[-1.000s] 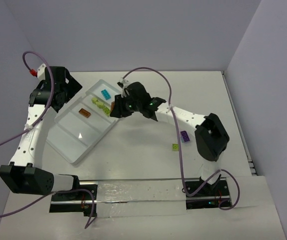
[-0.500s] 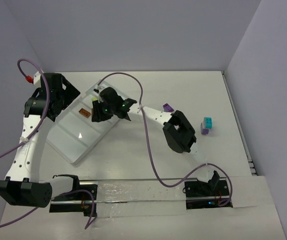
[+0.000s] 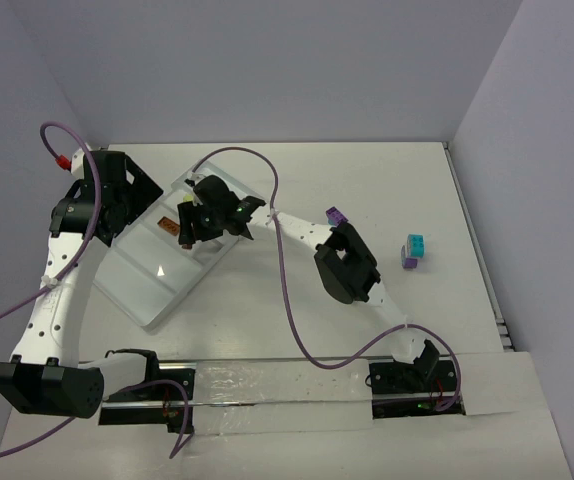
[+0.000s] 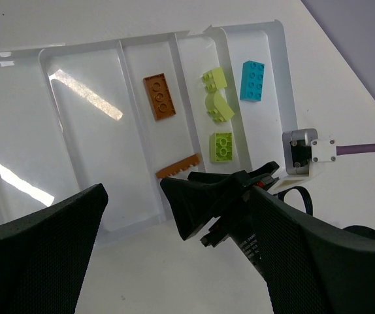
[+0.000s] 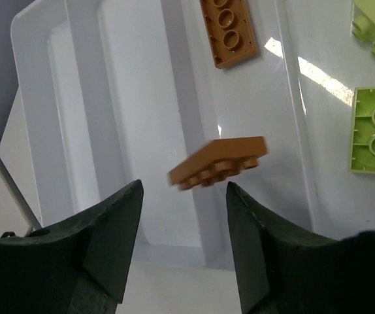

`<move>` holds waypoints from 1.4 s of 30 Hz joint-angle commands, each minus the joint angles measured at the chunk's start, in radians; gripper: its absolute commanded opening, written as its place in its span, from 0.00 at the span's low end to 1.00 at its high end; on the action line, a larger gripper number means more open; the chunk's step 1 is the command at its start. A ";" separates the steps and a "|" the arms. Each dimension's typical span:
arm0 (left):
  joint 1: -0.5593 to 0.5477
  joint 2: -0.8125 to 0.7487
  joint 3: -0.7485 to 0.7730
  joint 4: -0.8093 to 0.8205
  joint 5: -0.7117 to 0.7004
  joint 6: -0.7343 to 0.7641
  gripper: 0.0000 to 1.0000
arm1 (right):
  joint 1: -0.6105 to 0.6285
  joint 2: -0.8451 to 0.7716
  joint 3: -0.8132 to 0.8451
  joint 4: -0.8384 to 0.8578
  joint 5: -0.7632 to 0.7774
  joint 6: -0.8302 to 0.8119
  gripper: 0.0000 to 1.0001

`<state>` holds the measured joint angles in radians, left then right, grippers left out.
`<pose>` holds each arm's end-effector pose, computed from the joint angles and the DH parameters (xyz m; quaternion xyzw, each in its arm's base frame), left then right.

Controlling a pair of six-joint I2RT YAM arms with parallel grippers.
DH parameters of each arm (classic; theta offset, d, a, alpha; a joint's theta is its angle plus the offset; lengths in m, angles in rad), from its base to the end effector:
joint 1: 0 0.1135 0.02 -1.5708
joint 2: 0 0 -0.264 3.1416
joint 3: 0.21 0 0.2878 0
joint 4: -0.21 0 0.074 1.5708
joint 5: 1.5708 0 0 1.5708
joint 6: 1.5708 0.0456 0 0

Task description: Sort the legos into containers by color

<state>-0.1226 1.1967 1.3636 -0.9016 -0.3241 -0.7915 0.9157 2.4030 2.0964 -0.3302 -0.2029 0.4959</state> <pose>0.2778 -0.0196 0.3866 -0.3579 0.8304 -0.0445 0.4246 0.3565 0.4791 0.1929 -0.2297 0.8593 0.3593 0.2822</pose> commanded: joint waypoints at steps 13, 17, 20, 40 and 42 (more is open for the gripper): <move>0.001 -0.036 -0.019 0.056 0.083 0.111 0.98 | -0.040 -0.398 -0.241 0.020 0.158 -0.049 0.81; -0.044 -0.034 -0.086 0.116 0.168 0.144 0.98 | -0.150 -0.690 -0.598 0.069 0.201 -0.028 0.82; -0.153 0.004 -0.094 0.134 0.135 0.142 0.98 | -0.253 -0.856 -0.818 0.033 0.230 -0.007 0.84; -0.813 0.587 0.187 0.134 0.113 -0.075 0.99 | -0.663 -1.278 -1.210 -0.226 0.463 -0.034 0.96; -0.806 0.579 0.184 0.142 0.115 -0.078 0.99 | -0.663 -1.252 -1.238 -0.194 0.447 -0.055 0.95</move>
<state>-0.9501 1.7980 1.5093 -0.7674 -0.2056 -0.8277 0.2562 1.1144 0.8946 -0.5481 0.2387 0.4921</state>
